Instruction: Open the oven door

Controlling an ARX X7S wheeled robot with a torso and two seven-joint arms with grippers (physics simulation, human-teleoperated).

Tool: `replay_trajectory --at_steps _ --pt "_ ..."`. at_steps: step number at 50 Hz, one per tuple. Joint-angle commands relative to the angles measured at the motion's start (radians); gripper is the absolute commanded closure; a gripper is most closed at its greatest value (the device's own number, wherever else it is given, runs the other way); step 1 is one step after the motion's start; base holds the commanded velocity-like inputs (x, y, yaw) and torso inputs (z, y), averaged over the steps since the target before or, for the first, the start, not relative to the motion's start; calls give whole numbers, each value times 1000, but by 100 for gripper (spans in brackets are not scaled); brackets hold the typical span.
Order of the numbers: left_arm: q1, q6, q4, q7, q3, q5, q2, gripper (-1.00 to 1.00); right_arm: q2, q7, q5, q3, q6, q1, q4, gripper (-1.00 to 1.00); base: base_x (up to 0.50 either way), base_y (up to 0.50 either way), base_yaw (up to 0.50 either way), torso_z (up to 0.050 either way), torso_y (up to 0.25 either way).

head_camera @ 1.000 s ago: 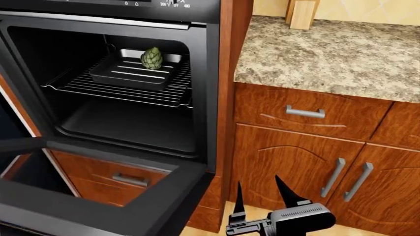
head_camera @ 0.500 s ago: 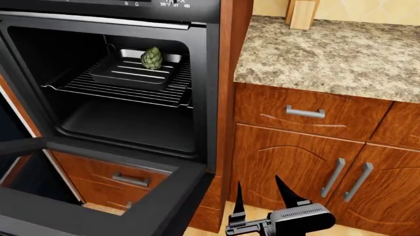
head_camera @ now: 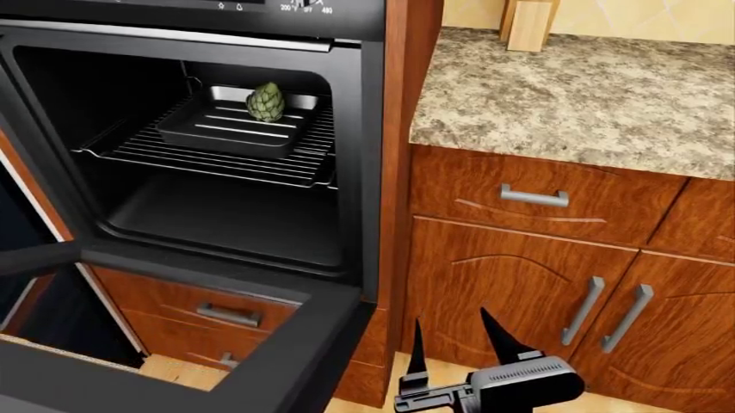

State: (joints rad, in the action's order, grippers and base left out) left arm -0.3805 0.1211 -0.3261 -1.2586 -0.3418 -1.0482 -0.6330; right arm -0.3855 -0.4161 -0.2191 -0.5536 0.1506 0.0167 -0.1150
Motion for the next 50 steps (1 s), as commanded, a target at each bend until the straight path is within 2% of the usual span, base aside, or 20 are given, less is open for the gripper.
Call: replay_trajectory --at_steps 1,24,50 --pt "13 -2 -116 -87 193 89 -20 100 -1 -2 2 -3 1 0 2 -100 0 0 0 0 0" --pt "38 -42 -223 -139 174 93 7 100 -5 -7 8 -9 4 -2 4 -100 -3 5 8 1 1" --pt "114 -116 -438 -233 144 93 45 100 -2 -12 18 -15 18 1 24 -100 -2 5 7 0 0"
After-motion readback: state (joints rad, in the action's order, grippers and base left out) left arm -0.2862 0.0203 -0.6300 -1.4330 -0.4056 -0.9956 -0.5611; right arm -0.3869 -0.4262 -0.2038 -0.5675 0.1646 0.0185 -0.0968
